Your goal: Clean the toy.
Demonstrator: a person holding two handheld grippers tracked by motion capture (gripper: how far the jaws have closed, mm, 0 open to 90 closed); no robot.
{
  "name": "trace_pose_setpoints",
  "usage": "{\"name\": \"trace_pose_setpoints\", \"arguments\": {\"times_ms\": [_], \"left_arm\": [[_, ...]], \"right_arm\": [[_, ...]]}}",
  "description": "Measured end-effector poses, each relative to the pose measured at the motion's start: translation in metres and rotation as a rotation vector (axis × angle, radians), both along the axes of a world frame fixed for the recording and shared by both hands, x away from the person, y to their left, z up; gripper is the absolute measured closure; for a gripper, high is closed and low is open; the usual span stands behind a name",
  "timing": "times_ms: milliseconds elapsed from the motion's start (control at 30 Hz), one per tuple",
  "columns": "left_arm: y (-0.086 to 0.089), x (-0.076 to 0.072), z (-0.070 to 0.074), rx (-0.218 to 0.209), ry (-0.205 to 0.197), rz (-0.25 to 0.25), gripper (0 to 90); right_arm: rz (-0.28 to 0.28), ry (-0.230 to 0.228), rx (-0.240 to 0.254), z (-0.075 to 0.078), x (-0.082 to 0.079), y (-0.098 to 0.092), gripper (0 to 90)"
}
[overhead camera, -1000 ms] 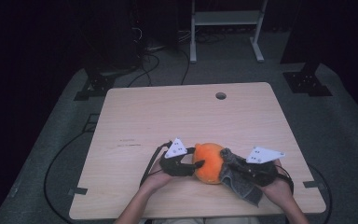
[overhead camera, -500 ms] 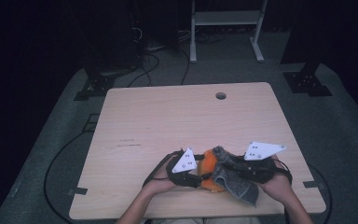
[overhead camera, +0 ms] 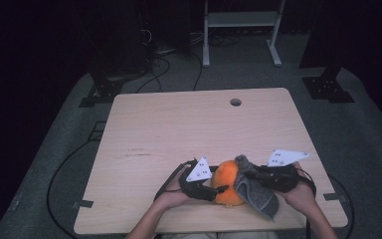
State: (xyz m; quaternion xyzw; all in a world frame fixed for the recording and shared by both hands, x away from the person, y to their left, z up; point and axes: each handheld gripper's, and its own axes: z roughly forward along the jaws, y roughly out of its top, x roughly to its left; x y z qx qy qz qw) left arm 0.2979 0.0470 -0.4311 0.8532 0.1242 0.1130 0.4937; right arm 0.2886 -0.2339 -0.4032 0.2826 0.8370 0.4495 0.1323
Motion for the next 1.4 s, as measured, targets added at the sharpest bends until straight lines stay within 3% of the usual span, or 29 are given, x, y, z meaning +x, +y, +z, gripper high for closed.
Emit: {"name": "trace_pose_setpoints", "arguments": {"times_ms": [67, 133, 200, 267, 333, 367, 400, 467, 500, 533, 567, 633, 733, 800, 933, 1000, 1067, 1100, 1167, 1200, 1267, 1400], "left_arm": [[0.002, 0.001, 0.0, 0.002, 0.002, -0.005, 34.7], [0.003, 0.002, 0.0, 0.005, 0.007, -0.002, 34.0], [0.005, 0.005, 0.001, -0.001, 0.039, 0.017, 30.0], [0.007, 0.009, 0.003, -0.031, 0.102, 0.054, 23.3], [0.009, 0.013, 0.007, -0.121, 0.228, 0.088, 18.8], [0.008, 0.013, 0.009, -0.166, 0.271, 0.102, 17.7], [0.006, 0.011, 0.011, -0.17, 0.28, 0.114, 16.2], [-0.007, 0.009, 0.009, -0.043, 0.264, 0.166, 14.1], [-0.01, 0.008, 0.006, -0.025, 0.268, 0.167, 12.4], [-0.011, 0.008, 0.003, -0.032, 0.283, 0.15, 12.9], [-0.011, 0.007, 0.003, -0.04, 0.274, 0.133, 19.1], [-0.01, 0.003, 0.005, -0.057, 0.201, 0.094, 32.1], [-0.01, 0.002, 0.012, -0.093, 0.112, 0.047, 38.3], [-0.012, 0.004, 0.021, -0.06, -0.006, 0.009, 39.3], [-0.014, 0.013, 0.022, 0.012, -0.186, -0.095, 39.2], [-0.014, 0.019, 0.016, 0.039, -0.171, -0.13, 37.6], [-0.009, 0.022, 0.014, 0.011, -0.121, -0.095, 27.3], [-0.005, 0.023, 0.012, -0.036, -0.068, -0.055, 21.6], [0.002, 0.022, 0.011, -0.074, -0.034, -0.02, 17.7], [0.005, 0.021, 0.009, -0.056, -0.035, -0.007, 18.3], [0.01, 0.018, 0.004, -0.047, -0.05, -0.001, 28.8], [0.019, 0.014, -0.002, -0.057, -0.042, 0.024, 33.8]], "right_arm": [[-0.04, 0.033, 0.005, -0.007, 0.005, -0.012, 76.3], [-0.035, 0.053, 0.015, -0.008, 0.006, -0.015, 76.2], [-0.018, 0.063, 0.015, -0.008, 0.005, -0.011, 76.3], [-0.005, 0.059, 0.003, -0.009, 0.003, -0.006, 76.4], [0.01, 0.063, 0.001, -0.007, 0.0, -0.003, 76.2], [0.024, 0.07, 0.01, -0.006, -0.002, -0.003, 76.2], [0.041, 0.075, 0.019, -0.004, -0.004, -0.003, 76.1], [0.059, 0.075, 0.016, -0.002, -0.007, -0.002, 76.0], [0.067, 0.075, 0.008, -0.002, -0.008, -0.001, 76.0], [0.072, 0.079, 0.005, -0.002, -0.009, -0.001, 75.9], [0.069, 0.08, 0.001, -0.003, -0.01, -0.002, 75.9], [0.066, 0.091, 0.007, -0.003, -0.01, -0.005, 75.7], [0.059, 0.086, 0.024, 0.001, -0.009, -0.013, 75.8], [0.033, 0.052, 0.047, 0.008, -0.008, -0.02, 76.0], [-0.022, -0.008, 0.108, 0.017, -0.001, -0.02, 76.1], [-0.019, -0.009, 0.103, 0.012, 0.005, -0.008, 76.1], [-0.01, 0.001, 0.08, 0.004, 0.009, 0.003, 76.3], [-0.011, 0.004, 0.088, 0.002, 0.01, 0.005, 76.4], [-0.005, -0.001, 0.087, 0.0, 0.008, 0.011, 76.4], [-0.002, -0.01, 0.083, 0.0, 0.006, 0.014, 76.4], [0.001, -0.028, 0.07, 0.0, 0.004, 0.018, 76.4], [-0.031, -0.004, 0.072, -0.01, 0.006, 0.009, 76.3]]}}
